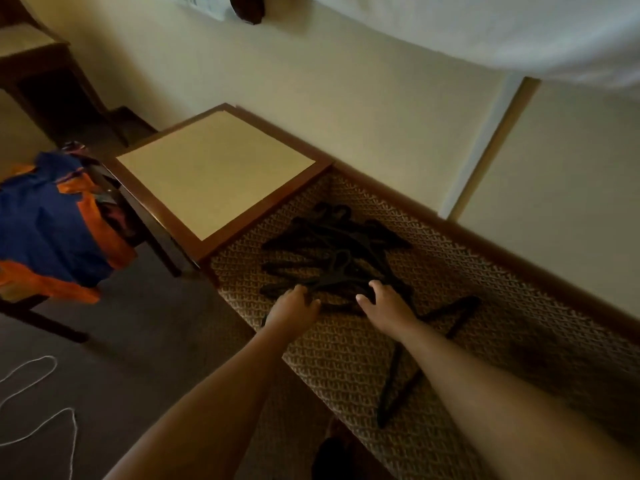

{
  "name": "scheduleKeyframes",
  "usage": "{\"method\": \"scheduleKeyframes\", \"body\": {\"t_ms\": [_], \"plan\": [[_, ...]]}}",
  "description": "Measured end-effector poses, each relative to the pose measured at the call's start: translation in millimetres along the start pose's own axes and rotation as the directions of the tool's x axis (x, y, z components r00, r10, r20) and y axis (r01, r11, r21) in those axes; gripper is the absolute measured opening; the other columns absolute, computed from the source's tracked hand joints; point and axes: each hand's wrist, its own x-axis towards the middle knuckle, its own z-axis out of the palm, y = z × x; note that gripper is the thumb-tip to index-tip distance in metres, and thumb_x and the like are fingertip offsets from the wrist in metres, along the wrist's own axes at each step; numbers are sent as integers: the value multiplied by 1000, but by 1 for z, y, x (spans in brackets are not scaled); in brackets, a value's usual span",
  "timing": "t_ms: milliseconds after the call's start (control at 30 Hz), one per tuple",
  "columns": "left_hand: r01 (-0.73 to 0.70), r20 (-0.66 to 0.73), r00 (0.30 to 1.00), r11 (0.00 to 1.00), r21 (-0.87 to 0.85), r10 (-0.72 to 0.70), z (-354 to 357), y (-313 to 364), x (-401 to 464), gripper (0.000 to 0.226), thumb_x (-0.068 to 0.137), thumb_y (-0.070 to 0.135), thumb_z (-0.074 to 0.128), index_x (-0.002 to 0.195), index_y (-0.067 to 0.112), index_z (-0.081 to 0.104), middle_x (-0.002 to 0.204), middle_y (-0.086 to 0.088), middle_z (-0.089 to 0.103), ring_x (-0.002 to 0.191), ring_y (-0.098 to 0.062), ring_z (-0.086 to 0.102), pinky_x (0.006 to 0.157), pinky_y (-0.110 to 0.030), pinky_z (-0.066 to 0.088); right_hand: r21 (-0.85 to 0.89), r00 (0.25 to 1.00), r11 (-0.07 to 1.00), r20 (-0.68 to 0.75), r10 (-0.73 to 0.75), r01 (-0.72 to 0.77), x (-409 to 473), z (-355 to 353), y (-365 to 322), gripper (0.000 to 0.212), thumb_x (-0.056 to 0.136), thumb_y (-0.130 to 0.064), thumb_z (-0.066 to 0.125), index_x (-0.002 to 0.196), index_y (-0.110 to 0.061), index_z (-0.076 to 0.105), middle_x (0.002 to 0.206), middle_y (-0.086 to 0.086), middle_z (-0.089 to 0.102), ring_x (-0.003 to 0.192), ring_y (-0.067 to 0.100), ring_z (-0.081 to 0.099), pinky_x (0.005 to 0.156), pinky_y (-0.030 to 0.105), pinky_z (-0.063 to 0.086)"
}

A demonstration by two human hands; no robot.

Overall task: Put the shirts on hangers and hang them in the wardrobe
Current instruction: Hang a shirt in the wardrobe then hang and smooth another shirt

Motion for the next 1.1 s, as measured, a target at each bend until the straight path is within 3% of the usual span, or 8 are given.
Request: {"method": "scheduleKeyframes", "body": {"t_ms": [300, 633, 767, 933, 1100], "plan": [[54, 62, 996, 987, 151, -64, 19, -23, 101, 41, 98, 29, 47, 137, 16, 42, 134, -9, 47, 122, -26, 47, 99, -42, 46, -259, 1000, 966, 15, 14, -9, 100, 18, 8, 52, 100, -34, 44, 148, -17, 31, 151, 9, 32, 138, 29, 32, 110, 43, 35], [0, 53, 998, 931, 364, -20, 55, -44, 160, 41, 97, 23, 49, 137, 15, 40, 135, -7, 43, 123, -26, 43, 97, -38, 46, -433, 993, 901, -92, -71, 24, 157, 42, 28, 42, 99, -29, 47, 138, -15, 43, 140, 9, 43, 131, 28, 38, 108, 38, 35], [-34, 72, 997, 881, 472, 0, 64, -53, 169, 42, 95, 16, 49, 136, 15, 38, 133, -8, 43, 122, -28, 43, 100, -40, 41, -528, 994, 849, -79, -70, 18, 166, 46, 33, 36, 95, -17, 52, 131, -15, 48, 136, 9, 44, 129, 27, 39, 108, 38, 33], [-76, 96, 995, 890, 449, 36, 57, -56, 172, 40, 93, 7, 47, 133, 12, 39, 131, -10, 45, 117, -28, 47, 94, -38, 47, -520, 994, 854, -92, -60, 4, 168, 45, 33, 30, 92, -5, 51, 121, -13, 54, 128, 9, 49, 122, 27, 44, 106, 38, 37], [-165, 67, 986, 881, 444, 151, 29, -40, 162, 35, 95, 5, 45, 129, 11, 43, 130, -9, 48, 118, -24, 49, 96, -31, 45, -462, 981, 887, -164, -101, 14, 159, 28, 17, 37, 97, -21, 51, 134, -16, 45, 134, 8, 44, 121, 26, 44, 98, 36, 41]]}}
